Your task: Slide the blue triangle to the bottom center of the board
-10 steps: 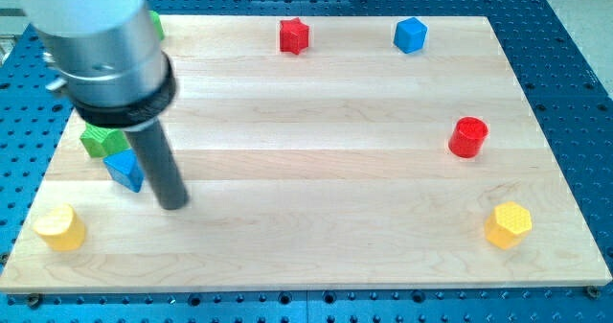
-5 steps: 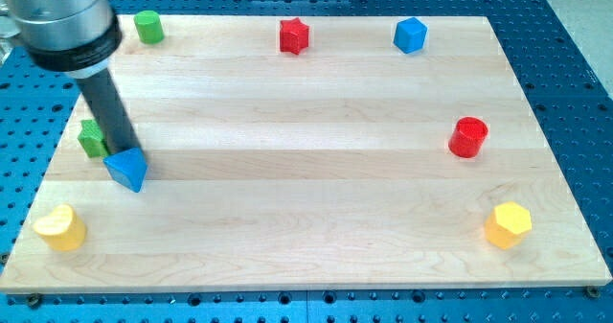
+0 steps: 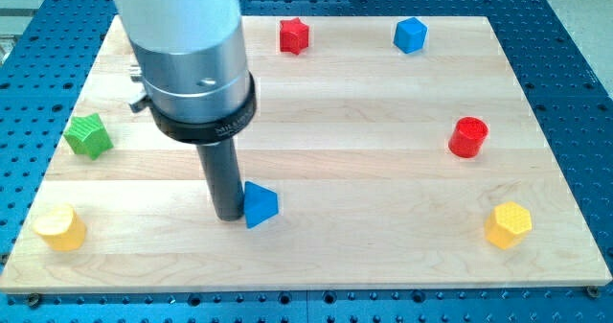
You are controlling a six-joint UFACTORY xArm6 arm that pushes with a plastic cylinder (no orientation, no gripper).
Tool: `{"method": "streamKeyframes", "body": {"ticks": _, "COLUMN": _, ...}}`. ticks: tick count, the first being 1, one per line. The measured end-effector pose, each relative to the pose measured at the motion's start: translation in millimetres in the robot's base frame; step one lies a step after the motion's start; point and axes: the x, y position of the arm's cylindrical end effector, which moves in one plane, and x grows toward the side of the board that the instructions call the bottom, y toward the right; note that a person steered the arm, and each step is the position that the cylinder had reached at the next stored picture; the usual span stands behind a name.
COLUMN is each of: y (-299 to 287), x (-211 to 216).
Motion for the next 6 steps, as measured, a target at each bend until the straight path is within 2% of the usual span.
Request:
{"method": "streamKeyframes", "body": {"ticks": 1, "y": 14.0, "x": -16.6}}
{"method": "streamKeyframes", "body": {"ticks": 2, "y": 30.4, "x": -14.1}}
{"method": "streamKeyframes", "body": {"ticks": 4, "y": 42.4, "x": 40.6}}
{"method": "streamKeyframes", "body": {"ticks": 5, "y": 42.4, "x": -14.4}}
{"method": "streamKeyframes", "body": {"ticks": 6, "y": 67.4, "x": -21.2}}
